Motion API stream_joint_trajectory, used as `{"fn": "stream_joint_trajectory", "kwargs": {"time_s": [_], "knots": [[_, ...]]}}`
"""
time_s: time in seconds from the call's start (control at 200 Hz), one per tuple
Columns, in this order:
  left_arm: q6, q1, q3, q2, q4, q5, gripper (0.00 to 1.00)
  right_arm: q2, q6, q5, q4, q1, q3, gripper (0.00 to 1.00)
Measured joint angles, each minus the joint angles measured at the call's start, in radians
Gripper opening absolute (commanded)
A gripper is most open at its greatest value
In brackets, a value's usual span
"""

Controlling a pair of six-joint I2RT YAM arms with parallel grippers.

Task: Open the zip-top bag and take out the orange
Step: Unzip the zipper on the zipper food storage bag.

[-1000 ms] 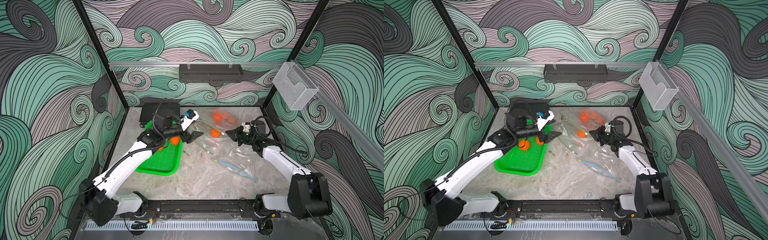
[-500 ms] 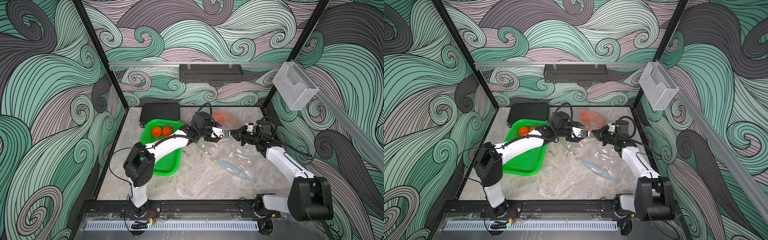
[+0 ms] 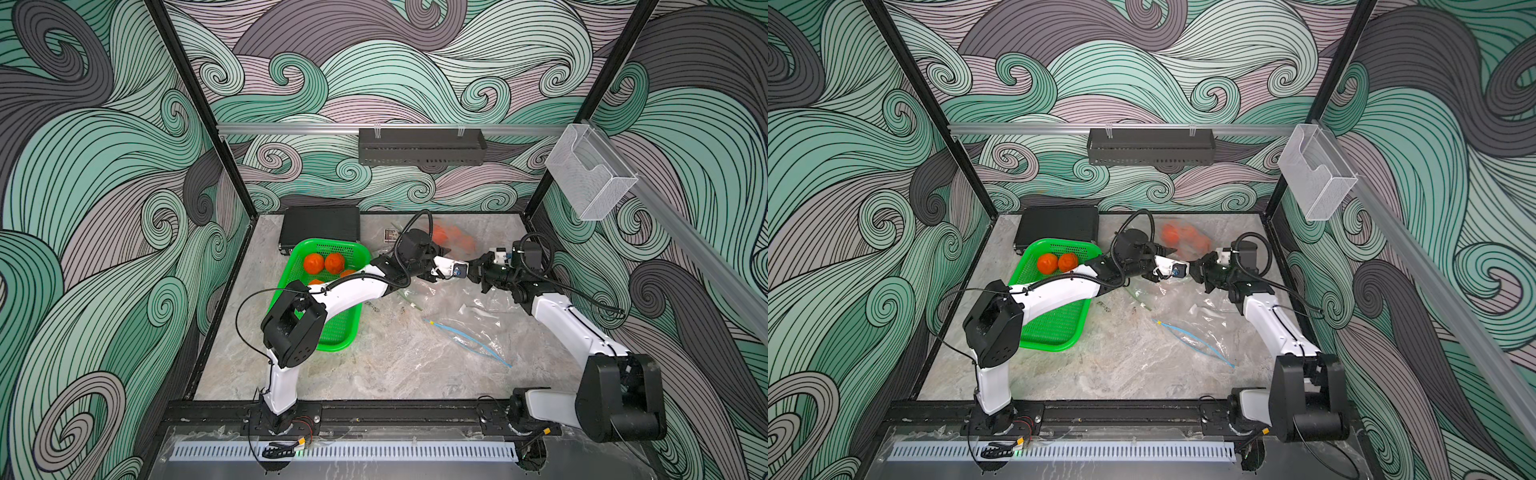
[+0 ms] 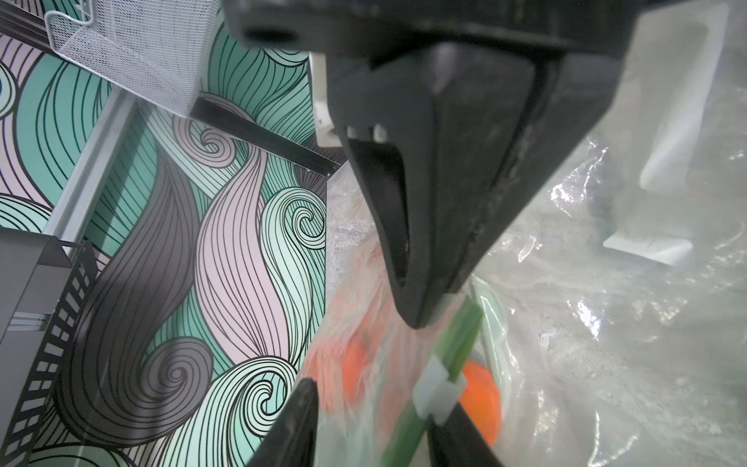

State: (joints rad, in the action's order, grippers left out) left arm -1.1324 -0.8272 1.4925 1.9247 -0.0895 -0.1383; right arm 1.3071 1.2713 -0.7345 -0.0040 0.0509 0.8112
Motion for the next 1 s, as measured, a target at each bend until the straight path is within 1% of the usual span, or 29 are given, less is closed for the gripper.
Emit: {"fn": "stream_joint_trajectory", "kwargs": {"time_s": [0.06, 0.15, 0.205, 0.3, 0.395, 0.515, 0.595, 0.77, 0.826, 0.931, 1.001], "knots": [[0.000, 0.000, 0.000, 0.000, 0.000, 0.000, 0.32, 0.000, 0.002, 0.000, 0.000, 0.000, 0.000, 0.00], [0.002, 0.000, 0.000, 0.000, 0.003, -0.004, 0.25, 0.000, 0.005, 0.000, 0.000, 0.000, 0.000, 0.00], [0.005, 0.000, 0.000, 0.000, 0.008, -0.008, 0.23, 0.000, 0.006, 0.000, 0.000, -0.001, 0.000, 0.00], [0.011, 0.000, 0.000, 0.000, 0.021, -0.021, 0.23, 0.000, 0.009, -0.001, 0.000, -0.001, 0.000, 0.00], [0.017, 0.000, 0.000, 0.000, 0.037, -0.039, 0.27, 0.000, 0.012, -0.002, 0.000, -0.001, 0.000, 0.00], [0.024, -0.001, 0.000, 0.000, 0.048, -0.068, 0.29, 0.000, 0.013, -0.003, -0.001, -0.001, 0.000, 0.00], [0.028, -0.002, 0.003, 0.000, 0.054, -0.081, 0.29, 0.000, 0.013, -0.004, 0.000, -0.001, 0.000, 0.00], [0.030, -0.008, 0.018, 0.000, 0.060, -0.089, 0.25, 0.000, 0.013, -0.005, -0.001, -0.001, 0.000, 0.00], [0.030, -0.010, 0.018, 0.000, 0.061, -0.090, 0.23, 0.000, 0.013, -0.006, -0.001, -0.003, 0.000, 0.00], [0.030, -0.012, 0.018, 0.000, 0.064, -0.093, 0.15, 0.000, 0.013, -0.006, -0.001, -0.005, 0.000, 0.00], [0.030, -0.012, 0.018, 0.000, 0.069, -0.095, 0.12, 0.000, 0.013, -0.007, -0.001, -0.005, 0.000, 0.00]]}}
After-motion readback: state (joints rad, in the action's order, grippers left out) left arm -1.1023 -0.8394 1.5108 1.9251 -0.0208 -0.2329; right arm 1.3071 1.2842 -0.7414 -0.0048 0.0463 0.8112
